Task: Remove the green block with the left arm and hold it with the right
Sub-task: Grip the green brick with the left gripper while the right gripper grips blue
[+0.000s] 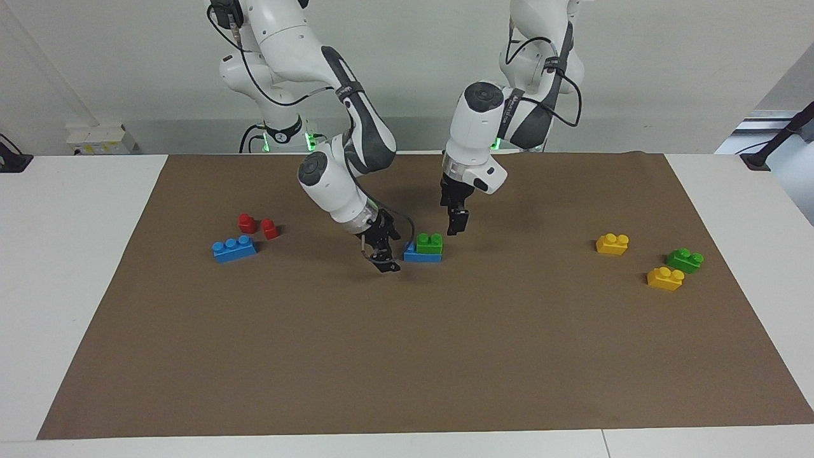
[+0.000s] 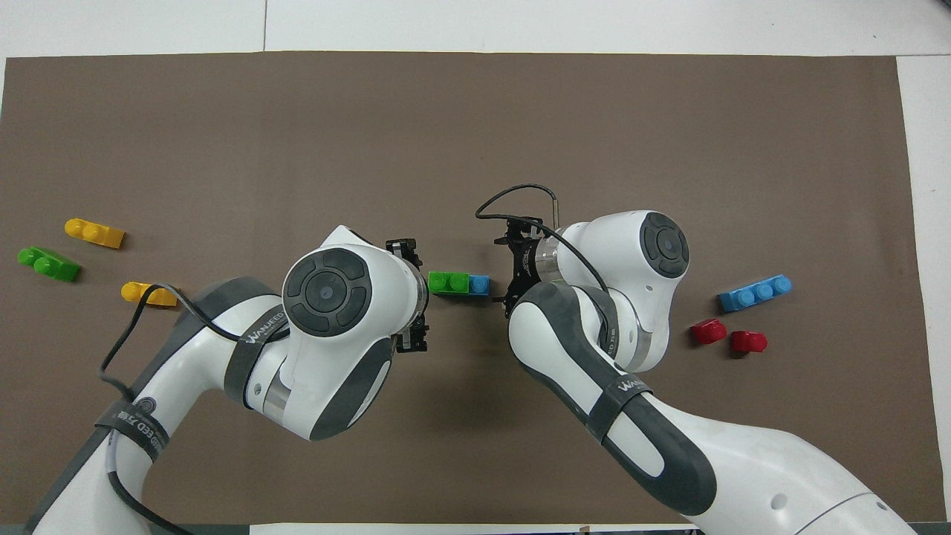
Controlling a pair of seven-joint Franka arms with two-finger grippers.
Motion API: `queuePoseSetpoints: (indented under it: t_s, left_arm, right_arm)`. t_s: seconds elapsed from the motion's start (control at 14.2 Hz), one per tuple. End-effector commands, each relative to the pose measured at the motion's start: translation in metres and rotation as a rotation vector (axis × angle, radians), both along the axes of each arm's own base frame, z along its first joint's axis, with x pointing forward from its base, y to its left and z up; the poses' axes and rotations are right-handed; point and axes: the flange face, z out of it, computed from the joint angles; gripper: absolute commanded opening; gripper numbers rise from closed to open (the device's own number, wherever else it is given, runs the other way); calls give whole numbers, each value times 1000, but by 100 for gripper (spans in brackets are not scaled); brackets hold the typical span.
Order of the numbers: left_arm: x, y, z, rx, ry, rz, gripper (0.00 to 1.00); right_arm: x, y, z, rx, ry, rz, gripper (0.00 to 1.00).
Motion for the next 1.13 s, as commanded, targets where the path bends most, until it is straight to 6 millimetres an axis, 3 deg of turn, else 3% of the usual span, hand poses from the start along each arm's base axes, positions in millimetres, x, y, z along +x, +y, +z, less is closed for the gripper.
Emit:
queuePoseSetpoints:
  t_s: [0.0,0.49,0.71,0.92,1.06]
  left_arm:
    - [3,-5,-10,-17,-12,36,100]
    - [13,-13,-33,-30,-35,65,100]
    - [16,-21,-53,-16,-22,65,100]
    - [15,-24,-56,-13,-21,60,100]
    - [15,-23,-58,-11,-19,60,100]
  right_arm:
    - [3,3,-5,9,-3,-23,97]
    - [-5,25,-24,12,-21,-27,93]
    - [-5,25,-25,10,-23,-26,65]
    - [-5,24,-25,9,-26,-18,2]
    - [-5,24,-26,7,-33,5,0]
